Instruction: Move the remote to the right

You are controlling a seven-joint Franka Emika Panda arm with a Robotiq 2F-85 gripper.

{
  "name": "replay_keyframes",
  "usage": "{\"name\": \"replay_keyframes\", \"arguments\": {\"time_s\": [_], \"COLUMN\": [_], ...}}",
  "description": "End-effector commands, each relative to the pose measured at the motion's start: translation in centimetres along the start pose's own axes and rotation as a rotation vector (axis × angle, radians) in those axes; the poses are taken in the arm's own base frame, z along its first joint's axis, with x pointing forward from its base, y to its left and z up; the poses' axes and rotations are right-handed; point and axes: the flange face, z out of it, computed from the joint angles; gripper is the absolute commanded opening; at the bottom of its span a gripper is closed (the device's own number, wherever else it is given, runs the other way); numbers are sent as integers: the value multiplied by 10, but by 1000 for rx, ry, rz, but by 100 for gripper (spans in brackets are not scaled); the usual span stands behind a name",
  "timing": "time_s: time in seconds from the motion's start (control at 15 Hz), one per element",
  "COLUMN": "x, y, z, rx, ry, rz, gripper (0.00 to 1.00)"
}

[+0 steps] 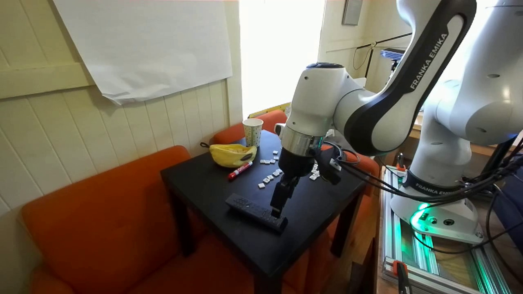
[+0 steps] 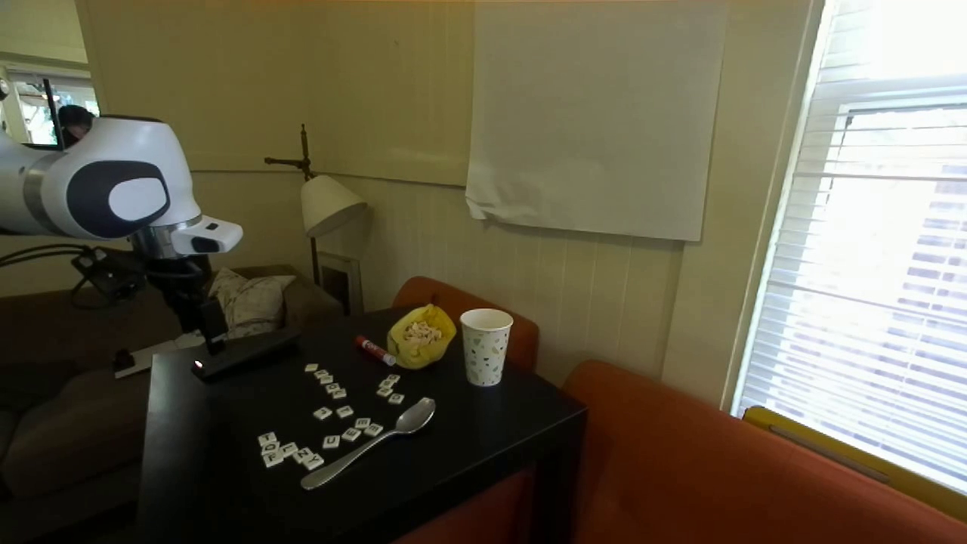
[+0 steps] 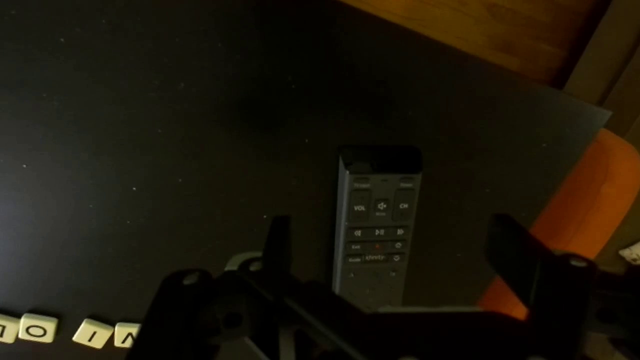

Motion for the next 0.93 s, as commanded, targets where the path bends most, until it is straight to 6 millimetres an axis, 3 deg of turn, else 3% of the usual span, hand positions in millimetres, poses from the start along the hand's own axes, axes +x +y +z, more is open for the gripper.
{"name": "replay_keyframes", "arguments": {"time_s": [0.0, 0.4, 0.87], "x": [-8, -13, 19], "y": [-11, -39, -51], "z": [9, 10, 22], "rx": [-22, -66, -104], "ry": [-7, 29, 66], "rz": [34, 61, 48], "gripper": [100, 100, 100]}}
